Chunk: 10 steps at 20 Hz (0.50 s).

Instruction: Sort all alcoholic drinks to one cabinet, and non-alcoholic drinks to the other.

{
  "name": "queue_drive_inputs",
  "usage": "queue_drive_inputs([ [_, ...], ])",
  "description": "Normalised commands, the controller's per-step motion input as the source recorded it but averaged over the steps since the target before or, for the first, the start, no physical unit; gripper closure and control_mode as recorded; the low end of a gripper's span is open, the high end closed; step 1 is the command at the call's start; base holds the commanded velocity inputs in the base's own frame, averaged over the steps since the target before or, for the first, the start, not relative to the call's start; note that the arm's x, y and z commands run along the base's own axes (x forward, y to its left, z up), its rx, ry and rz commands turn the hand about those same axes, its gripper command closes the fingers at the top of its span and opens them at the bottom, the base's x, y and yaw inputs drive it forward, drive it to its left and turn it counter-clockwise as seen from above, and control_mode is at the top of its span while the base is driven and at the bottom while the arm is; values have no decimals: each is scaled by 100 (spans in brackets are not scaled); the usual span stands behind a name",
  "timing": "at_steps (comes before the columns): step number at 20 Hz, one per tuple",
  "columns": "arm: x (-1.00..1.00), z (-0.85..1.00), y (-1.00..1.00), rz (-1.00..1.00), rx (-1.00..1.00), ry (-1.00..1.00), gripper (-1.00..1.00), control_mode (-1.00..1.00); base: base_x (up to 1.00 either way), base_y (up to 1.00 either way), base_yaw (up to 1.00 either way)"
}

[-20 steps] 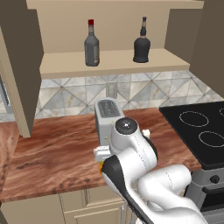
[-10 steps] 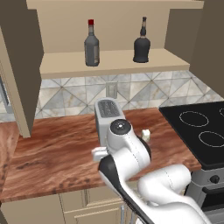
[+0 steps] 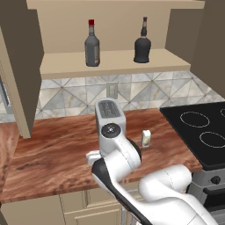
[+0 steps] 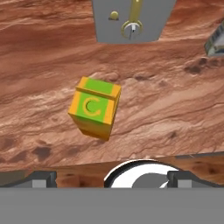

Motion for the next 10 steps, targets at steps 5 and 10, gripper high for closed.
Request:
queue_drive_inputs([
  [5,9,-4,1,0,0,0,-100,-100,0,0,0],
  [10,8,-8,1,0,0,0,-100,-100,0,0,0],
])
